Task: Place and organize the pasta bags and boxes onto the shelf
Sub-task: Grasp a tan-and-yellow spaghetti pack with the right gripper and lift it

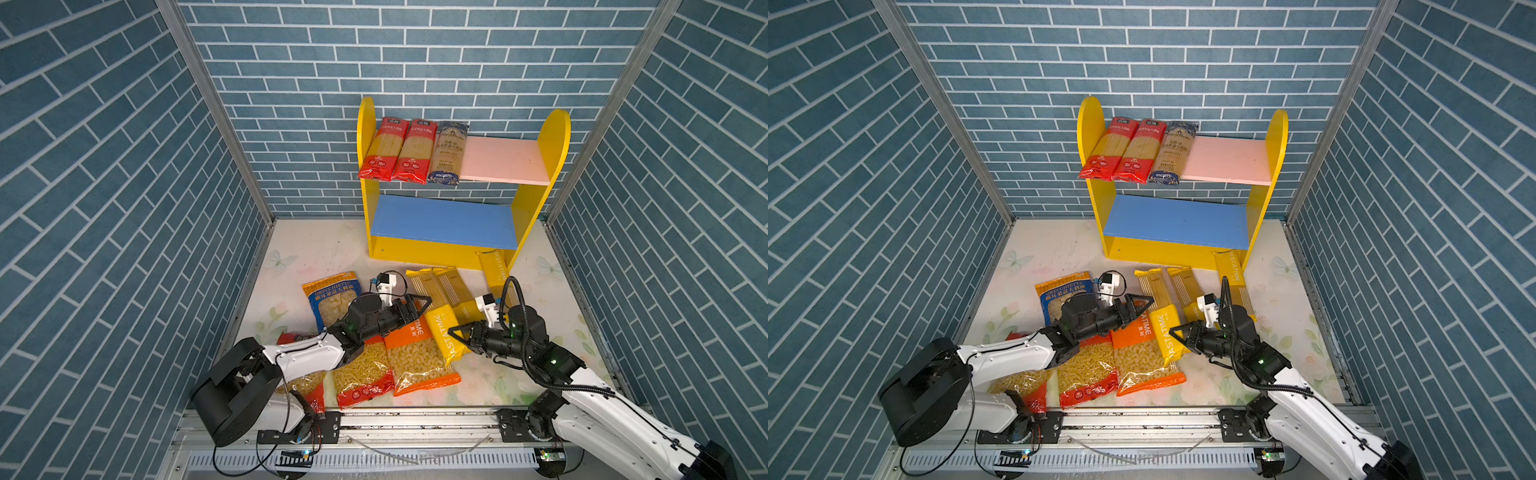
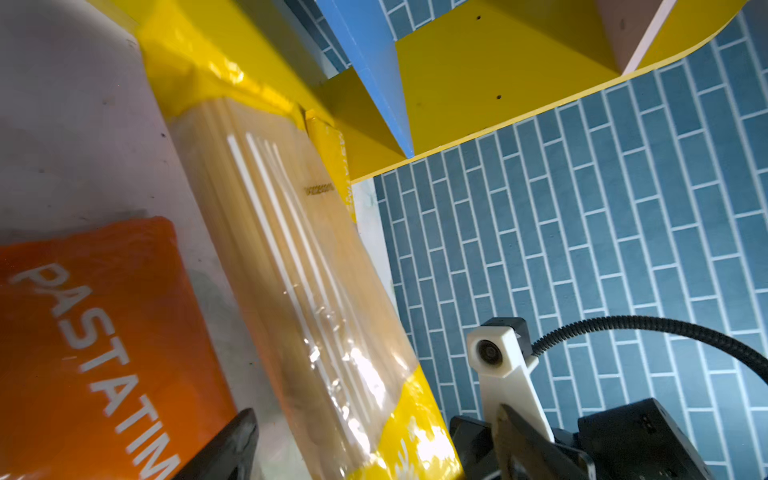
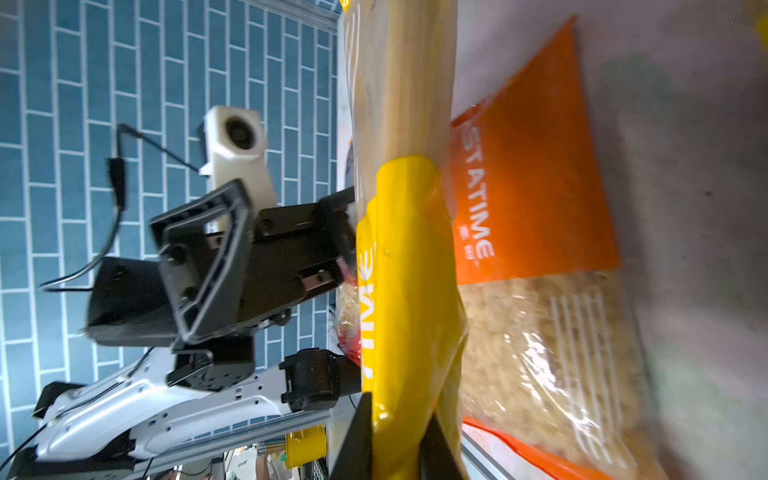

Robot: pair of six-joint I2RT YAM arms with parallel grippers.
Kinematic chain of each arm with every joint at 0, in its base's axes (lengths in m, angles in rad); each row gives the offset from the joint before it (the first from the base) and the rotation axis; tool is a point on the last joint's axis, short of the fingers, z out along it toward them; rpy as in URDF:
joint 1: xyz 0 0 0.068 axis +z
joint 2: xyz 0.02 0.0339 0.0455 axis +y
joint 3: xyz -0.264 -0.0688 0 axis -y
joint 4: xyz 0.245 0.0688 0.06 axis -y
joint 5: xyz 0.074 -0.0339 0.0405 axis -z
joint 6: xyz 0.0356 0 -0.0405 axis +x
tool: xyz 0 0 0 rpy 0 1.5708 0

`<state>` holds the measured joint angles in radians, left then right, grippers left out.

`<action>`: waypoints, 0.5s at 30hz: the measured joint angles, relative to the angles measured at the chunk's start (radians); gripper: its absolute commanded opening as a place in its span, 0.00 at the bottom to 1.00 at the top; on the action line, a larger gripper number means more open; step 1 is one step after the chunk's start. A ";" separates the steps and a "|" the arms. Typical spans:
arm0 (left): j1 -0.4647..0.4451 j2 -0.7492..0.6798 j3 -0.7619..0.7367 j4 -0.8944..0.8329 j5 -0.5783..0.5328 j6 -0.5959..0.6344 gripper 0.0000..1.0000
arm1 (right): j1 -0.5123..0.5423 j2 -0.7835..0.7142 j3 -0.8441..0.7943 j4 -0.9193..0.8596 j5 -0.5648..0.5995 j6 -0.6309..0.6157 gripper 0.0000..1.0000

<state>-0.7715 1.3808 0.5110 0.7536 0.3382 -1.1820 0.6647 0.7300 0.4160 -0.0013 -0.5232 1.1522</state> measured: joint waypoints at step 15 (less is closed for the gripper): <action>0.051 0.068 0.002 0.208 0.033 -0.061 0.52 | 0.141 0.089 0.099 0.080 0.080 0.002 0.08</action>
<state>-0.7208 1.4483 0.5129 0.9619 0.3710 -1.2434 0.8055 0.8192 0.5148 0.0788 -0.4431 1.1538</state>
